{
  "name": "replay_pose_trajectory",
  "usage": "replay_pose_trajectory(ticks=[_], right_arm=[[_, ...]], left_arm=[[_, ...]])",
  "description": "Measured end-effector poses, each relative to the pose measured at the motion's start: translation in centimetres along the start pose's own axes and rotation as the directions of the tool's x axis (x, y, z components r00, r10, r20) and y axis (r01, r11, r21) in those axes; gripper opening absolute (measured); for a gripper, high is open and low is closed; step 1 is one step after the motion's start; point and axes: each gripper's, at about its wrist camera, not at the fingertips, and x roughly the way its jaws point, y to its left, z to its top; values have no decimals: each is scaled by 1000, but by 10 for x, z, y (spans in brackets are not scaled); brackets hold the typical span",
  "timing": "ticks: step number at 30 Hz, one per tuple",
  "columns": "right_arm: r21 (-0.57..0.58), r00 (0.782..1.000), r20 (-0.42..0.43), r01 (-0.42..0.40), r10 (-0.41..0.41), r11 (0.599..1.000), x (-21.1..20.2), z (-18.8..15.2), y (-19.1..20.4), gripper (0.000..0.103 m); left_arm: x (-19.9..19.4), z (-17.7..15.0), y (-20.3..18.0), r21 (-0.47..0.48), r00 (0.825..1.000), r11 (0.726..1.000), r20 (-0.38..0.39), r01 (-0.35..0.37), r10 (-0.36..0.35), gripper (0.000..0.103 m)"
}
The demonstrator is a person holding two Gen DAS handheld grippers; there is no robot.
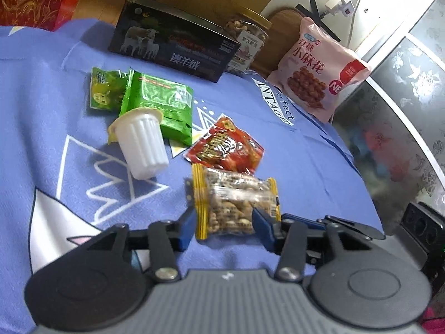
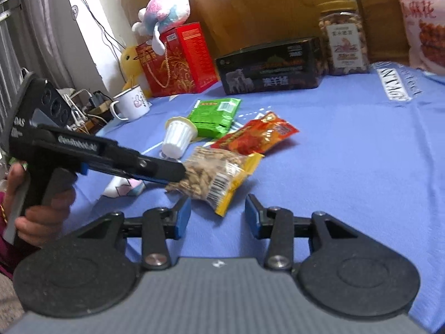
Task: Organize snacks
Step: 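Hold the peanut bag low over the tablecloth with the left tool, then carry the peanut bag into the black tin and open the left tool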
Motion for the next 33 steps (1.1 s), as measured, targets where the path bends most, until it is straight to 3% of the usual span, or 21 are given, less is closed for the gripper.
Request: replay_pose_trajectory(ticks=[5, 7, 11, 12, 13, 20, 26, 33], right_arm=[[-77, 999, 1, 45, -45, 996, -2, -2, 6, 47], [-117, 998, 1, 60, -60, 991, 2, -2, 10, 47], [-190, 997, 4, 82, -83, 978, 8, -4, 19, 40], [-206, 996, 5, 89, -90, 975, 9, -4, 21, 30], [-222, 994, 9, 105, -105, 969, 9, -5, 23, 27], [-246, 995, 50, 100, -91, 964, 6, 5, 26, 23], [-220, 995, 88, 63, -45, 974, 19, 31, 18, 23], [-209, 987, 160, 63, -30, 976, 50, 86, 5, 23]], left_arm=[[6, 4, -3, 18, 1000, 1000, -3, -1, 1, 50], [7, 5, -3, 21, 1000, 1000, -2, 1, -1, 47], [8, 1, -1, 19, 1000, 1000, -22, 11, -11, 23], [7, -2, 0, 16, 1000, 1000, -24, 14, -14, 23], [6, -4, -1, 19, 1000, 1000, -23, 15, -14, 23], [-11, 1, -10, 32, 1000, 999, 8, 29, -29, 23], [-20, 33, -11, 52, 997, 999, 71, 7, -10, 23], [-14, 99, -5, 55, 987, 998, 157, -37, 28, 23]])
